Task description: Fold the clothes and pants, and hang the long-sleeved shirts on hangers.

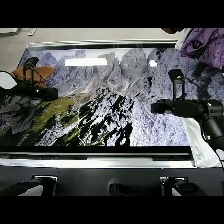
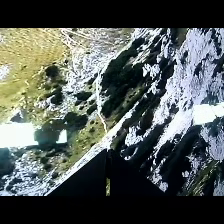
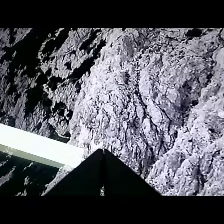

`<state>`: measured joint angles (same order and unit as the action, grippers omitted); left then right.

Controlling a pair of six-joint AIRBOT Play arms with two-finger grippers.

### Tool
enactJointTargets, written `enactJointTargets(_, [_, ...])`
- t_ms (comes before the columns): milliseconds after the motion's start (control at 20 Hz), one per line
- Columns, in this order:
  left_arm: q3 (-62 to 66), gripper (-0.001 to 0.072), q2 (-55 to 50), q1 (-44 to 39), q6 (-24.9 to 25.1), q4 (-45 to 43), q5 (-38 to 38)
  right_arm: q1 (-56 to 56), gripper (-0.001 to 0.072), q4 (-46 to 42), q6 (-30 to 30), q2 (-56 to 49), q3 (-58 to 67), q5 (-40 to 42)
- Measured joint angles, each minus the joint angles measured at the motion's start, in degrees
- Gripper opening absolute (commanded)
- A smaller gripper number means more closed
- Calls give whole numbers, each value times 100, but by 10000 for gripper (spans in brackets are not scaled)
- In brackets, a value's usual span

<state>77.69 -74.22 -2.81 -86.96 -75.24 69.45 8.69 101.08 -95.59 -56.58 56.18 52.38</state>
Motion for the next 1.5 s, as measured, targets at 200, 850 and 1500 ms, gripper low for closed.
enactJointTargets(200, [0, 22, 0, 0, 0, 0, -2, 0, 35, 2, 0, 0, 0, 0])
enactJointTargets(850, [0, 22, 0, 0, 0, 0, -2, 0, 35, 2, 0, 0, 0, 0])
enactJointTargets(1500, [0, 720, 0, 85, -317, -297, 131, 0, 35, 7, 0, 0, 0, -289])
